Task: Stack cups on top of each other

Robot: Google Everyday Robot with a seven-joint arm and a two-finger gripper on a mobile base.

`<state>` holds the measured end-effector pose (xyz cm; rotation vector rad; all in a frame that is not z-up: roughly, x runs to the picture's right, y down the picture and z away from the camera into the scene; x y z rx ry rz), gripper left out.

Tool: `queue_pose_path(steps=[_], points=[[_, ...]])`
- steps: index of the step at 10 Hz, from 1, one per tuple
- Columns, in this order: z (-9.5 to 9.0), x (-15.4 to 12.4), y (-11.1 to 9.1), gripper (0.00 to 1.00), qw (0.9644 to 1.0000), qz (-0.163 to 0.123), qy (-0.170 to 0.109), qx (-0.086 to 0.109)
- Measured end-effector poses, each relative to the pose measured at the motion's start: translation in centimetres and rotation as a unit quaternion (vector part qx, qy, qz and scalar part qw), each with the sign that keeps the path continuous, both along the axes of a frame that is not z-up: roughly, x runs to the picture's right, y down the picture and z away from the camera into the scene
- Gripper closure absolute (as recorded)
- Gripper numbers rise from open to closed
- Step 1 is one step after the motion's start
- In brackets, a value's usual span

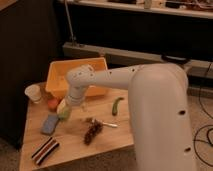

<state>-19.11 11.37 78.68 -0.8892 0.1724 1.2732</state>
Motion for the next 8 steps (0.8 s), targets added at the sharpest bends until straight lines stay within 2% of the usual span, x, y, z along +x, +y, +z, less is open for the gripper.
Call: queue_pose_path(steps=[1, 2, 3, 4, 6, 7, 8], points=[[-0.02, -0.16, -0.17, 0.20, 0.9980, -0.027, -0.048, 0.032], [0.11, -0.19, -0.42, 0.20, 0.9928, -0.054, -0.091, 0.057], [0.17, -0.36, -0.72, 0.20, 0.9837, -0.084, -0.136, 0.083], [0.16, -0.70, -0.86, 0.20, 0.9752, -0.105, -0.167, 0.101], [0.14, -0.76, -1.13, 0.20, 0.9643, -0.127, -0.198, 0.122], [0.15, -0.72, -1.06, 0.20, 0.9642, -0.128, -0.197, 0.123], [0.21, -0.68, -1.07, 0.20, 0.9650, -0.122, -0.189, 0.135]])
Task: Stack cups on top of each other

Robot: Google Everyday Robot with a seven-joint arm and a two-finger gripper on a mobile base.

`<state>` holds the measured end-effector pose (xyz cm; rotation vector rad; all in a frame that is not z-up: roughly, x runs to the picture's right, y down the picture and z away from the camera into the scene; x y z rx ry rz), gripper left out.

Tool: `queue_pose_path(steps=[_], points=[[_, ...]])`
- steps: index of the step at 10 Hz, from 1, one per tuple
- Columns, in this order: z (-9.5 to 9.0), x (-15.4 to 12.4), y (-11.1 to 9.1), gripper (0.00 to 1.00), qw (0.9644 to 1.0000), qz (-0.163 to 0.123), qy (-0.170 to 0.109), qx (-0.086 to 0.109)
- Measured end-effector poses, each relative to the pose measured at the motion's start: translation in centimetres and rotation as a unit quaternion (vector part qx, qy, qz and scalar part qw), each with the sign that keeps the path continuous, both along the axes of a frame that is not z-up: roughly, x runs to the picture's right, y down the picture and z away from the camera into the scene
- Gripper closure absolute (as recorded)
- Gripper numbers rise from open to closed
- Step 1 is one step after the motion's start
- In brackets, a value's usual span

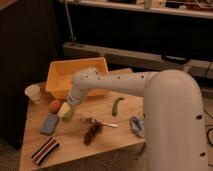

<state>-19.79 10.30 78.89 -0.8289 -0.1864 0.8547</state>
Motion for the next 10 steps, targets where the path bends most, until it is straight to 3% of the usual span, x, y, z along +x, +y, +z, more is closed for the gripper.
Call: queue_pose_path(steps=[1, 2, 5, 6, 9, 10], points=[[0.6, 0.6, -0.1, 0.20, 0.9994, 0.015, -0.005, 0.032], [1.4, 1.3, -0.3, 0.20, 0.9958, 0.020, -0.035, 0.083], [2.7, 1.6, -0.3, 0.20, 0.9800, -0.013, -0.102, 0.170], [2.7, 1.7, -0.3, 0.20, 0.9775, -0.015, -0.109, 0.180], [2.9, 1.6, -0.3, 0.20, 0.9765, -0.017, -0.116, 0.181], [3.5, 2.0, -0.2, 0.20, 0.9726, -0.021, -0.138, 0.186]])
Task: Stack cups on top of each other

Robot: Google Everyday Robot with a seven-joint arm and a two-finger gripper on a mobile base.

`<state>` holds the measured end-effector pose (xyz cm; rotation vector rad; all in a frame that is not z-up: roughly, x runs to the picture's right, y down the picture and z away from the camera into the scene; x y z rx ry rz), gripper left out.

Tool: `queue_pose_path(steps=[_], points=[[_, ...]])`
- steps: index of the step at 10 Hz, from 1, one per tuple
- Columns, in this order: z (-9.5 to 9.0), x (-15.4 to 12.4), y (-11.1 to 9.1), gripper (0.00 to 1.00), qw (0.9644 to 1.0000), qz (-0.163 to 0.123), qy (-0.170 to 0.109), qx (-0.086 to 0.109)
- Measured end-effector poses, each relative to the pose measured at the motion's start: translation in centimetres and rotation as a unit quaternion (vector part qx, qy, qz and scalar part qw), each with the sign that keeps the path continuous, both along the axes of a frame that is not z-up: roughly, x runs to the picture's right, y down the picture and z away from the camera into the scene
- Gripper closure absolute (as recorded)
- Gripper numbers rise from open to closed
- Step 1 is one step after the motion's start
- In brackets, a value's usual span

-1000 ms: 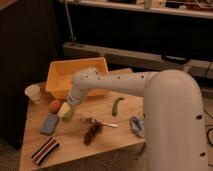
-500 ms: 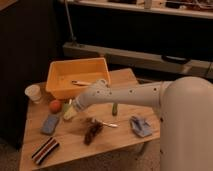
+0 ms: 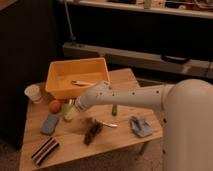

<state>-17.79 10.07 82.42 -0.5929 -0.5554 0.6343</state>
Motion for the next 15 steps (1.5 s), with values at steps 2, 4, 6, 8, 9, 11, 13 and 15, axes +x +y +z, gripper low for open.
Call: queue_pose_path(steps=[2, 4, 6, 8, 9, 11, 13, 15], points=[[2.4, 0.7, 0.8, 0.20, 0.9946, -0.041, -0.093, 0.024], [3.7, 1.6, 0.9, 0.20, 0.9802, -0.049, -0.183, 0.057], [4.5, 3.1, 0.6, 0.20, 0.9619, -0.035, -0.252, 0.100], [4.2, 3.0, 0.3, 0.20, 0.9619, -0.024, -0.253, 0.100], [4.0, 2.4, 0.0, 0.20, 0.9676, -0.032, -0.235, 0.088], [3.6, 0.9, -0.4, 0.20, 0.9763, -0.058, -0.199, 0.062], [3.7, -0.3, -0.9, 0.20, 0.9783, -0.070, -0.189, 0.050], [4.5, -1.0, -0.1, 0.20, 0.9791, -0.076, -0.185, 0.038]])
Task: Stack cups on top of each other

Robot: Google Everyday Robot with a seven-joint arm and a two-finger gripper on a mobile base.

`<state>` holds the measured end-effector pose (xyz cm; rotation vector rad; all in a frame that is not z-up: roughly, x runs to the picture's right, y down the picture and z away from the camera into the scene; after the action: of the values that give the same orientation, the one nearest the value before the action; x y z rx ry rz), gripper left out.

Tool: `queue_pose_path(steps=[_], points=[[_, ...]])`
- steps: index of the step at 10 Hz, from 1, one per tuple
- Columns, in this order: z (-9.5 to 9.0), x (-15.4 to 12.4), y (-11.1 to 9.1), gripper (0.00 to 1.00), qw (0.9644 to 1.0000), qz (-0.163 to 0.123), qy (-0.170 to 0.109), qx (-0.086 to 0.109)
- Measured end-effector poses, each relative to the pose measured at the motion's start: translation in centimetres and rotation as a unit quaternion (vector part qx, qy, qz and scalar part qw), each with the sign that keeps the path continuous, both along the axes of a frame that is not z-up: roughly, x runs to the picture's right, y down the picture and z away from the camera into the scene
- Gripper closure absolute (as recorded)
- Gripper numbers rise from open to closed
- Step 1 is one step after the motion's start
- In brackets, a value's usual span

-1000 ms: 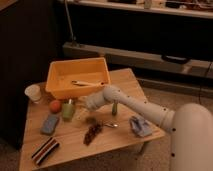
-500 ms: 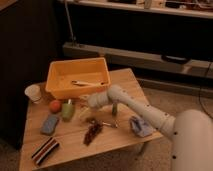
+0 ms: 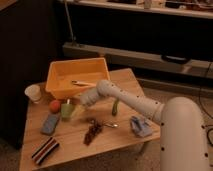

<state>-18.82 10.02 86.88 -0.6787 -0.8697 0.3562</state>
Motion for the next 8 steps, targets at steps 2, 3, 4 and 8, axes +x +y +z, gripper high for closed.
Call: queue_pose_path(steps=[2, 3, 4, 8], points=[[0.5, 0.0, 0.1, 0.20, 1.0000, 0.000, 0.003, -0.002], [0.6, -0.4, 0.0, 0.20, 1.0000, -0.001, 0.002, 0.000], [0.8, -0.3, -0.1, 0.20, 1.0000, 0.000, 0.004, 0.002], [1.2, -0.9, -0.6, 0.20, 1.0000, 0.002, 0.003, 0.009]])
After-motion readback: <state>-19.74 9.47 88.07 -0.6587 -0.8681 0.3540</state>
